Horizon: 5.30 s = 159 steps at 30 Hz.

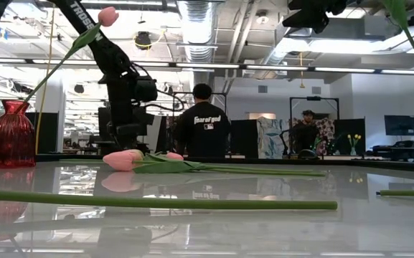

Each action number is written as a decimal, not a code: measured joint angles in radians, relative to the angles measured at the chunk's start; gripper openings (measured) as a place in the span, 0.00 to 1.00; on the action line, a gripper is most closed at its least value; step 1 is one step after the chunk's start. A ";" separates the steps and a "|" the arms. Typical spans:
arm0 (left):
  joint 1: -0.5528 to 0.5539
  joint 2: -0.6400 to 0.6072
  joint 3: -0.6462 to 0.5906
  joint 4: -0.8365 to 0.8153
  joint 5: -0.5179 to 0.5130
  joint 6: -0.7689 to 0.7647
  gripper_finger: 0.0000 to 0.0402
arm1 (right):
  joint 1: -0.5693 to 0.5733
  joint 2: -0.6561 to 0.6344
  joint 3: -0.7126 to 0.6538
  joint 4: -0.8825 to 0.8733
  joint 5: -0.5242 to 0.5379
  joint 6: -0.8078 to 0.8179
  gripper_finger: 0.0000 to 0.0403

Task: Sort flowers into vase by color
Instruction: Put the top pink flower into the red flower vase

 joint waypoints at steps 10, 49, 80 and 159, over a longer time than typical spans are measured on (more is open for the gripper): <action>0.001 -0.002 0.013 0.082 -0.033 -0.051 0.47 | 0.000 0.000 0.000 0.000 -0.001 0.000 0.72; 0.064 0.033 0.067 0.113 0.327 -0.165 0.01 | 0.056 0.000 0.000 -0.016 -0.003 0.094 0.72; -0.051 -0.753 0.218 0.077 0.339 -0.207 0.00 | 0.050 0.113 0.000 0.024 0.106 0.159 0.72; -0.126 -1.420 -0.315 -0.101 0.746 -0.148 0.00 | 0.059 0.150 0.000 0.107 0.099 0.106 0.72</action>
